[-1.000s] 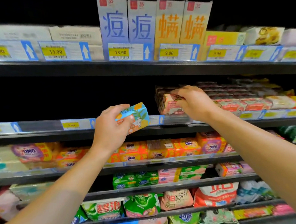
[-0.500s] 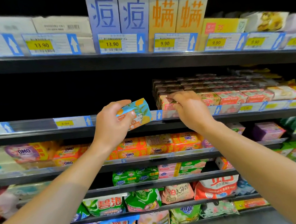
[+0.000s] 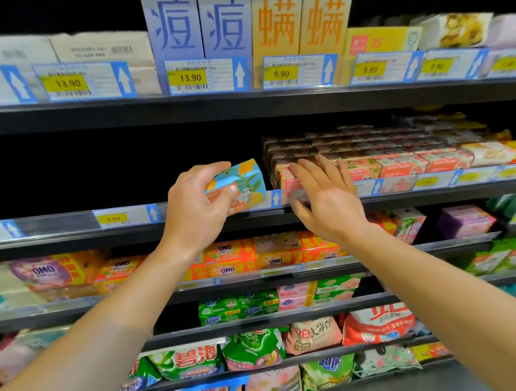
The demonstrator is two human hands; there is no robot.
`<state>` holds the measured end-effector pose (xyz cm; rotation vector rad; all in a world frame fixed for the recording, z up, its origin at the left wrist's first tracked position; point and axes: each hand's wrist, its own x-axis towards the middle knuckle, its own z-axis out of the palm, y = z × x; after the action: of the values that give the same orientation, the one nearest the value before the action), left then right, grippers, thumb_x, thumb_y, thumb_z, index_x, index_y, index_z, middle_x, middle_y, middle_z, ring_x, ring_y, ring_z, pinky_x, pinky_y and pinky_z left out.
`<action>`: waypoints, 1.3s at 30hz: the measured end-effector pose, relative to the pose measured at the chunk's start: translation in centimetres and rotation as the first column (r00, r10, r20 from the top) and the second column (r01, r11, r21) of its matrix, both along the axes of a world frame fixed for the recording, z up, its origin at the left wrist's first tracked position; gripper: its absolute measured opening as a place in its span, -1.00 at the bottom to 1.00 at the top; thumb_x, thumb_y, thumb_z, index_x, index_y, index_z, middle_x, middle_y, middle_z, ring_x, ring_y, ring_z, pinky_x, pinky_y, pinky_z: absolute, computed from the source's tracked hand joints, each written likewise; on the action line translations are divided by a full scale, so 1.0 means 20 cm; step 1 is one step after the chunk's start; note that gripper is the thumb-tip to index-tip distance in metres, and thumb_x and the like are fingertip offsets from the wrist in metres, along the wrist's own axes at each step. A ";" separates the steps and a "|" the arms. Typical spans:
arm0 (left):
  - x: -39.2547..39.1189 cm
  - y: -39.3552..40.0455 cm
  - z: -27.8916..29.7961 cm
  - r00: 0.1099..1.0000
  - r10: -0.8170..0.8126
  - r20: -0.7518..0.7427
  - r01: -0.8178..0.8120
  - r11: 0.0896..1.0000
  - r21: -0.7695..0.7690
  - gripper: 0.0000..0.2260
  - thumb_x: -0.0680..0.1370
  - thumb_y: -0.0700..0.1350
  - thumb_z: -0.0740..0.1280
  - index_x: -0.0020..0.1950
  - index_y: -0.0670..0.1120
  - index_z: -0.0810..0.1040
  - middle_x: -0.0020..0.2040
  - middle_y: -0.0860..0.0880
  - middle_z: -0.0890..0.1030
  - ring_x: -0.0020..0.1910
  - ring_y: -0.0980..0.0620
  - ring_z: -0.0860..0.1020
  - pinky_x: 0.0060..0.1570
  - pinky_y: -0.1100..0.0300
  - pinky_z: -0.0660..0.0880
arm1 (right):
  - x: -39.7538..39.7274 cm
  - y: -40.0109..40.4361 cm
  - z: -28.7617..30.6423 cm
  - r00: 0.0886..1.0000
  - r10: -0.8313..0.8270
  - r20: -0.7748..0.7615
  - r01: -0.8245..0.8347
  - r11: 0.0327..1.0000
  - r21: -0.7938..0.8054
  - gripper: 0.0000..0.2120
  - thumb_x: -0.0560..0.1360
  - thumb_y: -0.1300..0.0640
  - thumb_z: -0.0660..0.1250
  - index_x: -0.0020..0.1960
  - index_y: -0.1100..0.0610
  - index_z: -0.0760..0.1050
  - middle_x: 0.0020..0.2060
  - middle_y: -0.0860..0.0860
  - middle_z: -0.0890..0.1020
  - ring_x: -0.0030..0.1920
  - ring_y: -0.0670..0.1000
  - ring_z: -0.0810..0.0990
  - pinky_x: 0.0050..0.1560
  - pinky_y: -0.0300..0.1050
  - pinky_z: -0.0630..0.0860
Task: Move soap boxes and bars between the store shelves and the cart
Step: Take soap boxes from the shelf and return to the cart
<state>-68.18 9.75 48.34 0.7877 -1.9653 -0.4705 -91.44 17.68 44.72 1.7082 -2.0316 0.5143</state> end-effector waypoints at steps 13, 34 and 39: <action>-0.20 -0.27 0.11 0.926 0.034 0.375 -0.083 0.990 0.115 -0.63 0.62 -0.13 0.28 0.43 -0.01 0.42 0.30 -0.12 0.52 0.22 -0.07 0.52 0.14 0.10 0.51 | 0.09 0.02 -0.11 0.998 -0.056 0.001 0.056 0.993 -0.102 -0.31 0.52 -0.24 0.13 0.55 0.08 0.22 0.50 0.07 0.32 0.54 0.20 0.15 0.52 0.21 0.11; -0.31 -0.44 0.11 0.734 0.111 0.670 -0.128 0.992 -0.024 -0.59 0.61 -0.07 0.29 0.46 -0.01 0.33 0.39 -0.12 0.42 0.34 -0.15 0.38 0.21 0.03 0.40 | 0.08 -0.04 -0.19 0.998 -0.038 0.059 0.049 0.981 -0.190 -0.15 0.38 -0.29 0.32 0.53 0.07 0.15 0.47 0.05 0.27 0.55 0.17 0.10 0.56 0.15 -0.03; -0.41 -0.44 0.10 0.775 0.126 0.619 -0.170 0.985 0.013 -0.60 0.61 -0.11 0.31 0.44 -0.02 0.37 0.36 -0.12 0.45 0.32 -0.12 0.41 0.23 0.03 0.43 | 0.08 -0.04 -0.19 0.998 -0.039 0.058 0.049 0.980 -0.192 -0.14 0.37 -0.28 0.35 0.53 0.09 0.18 0.47 0.06 0.28 0.55 0.18 0.11 0.55 0.19 0.02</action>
<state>-76.43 0.90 50.26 1.2512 -2.4681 -0.1875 -89.81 16.83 40.95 1.5469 -1.9796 0.7248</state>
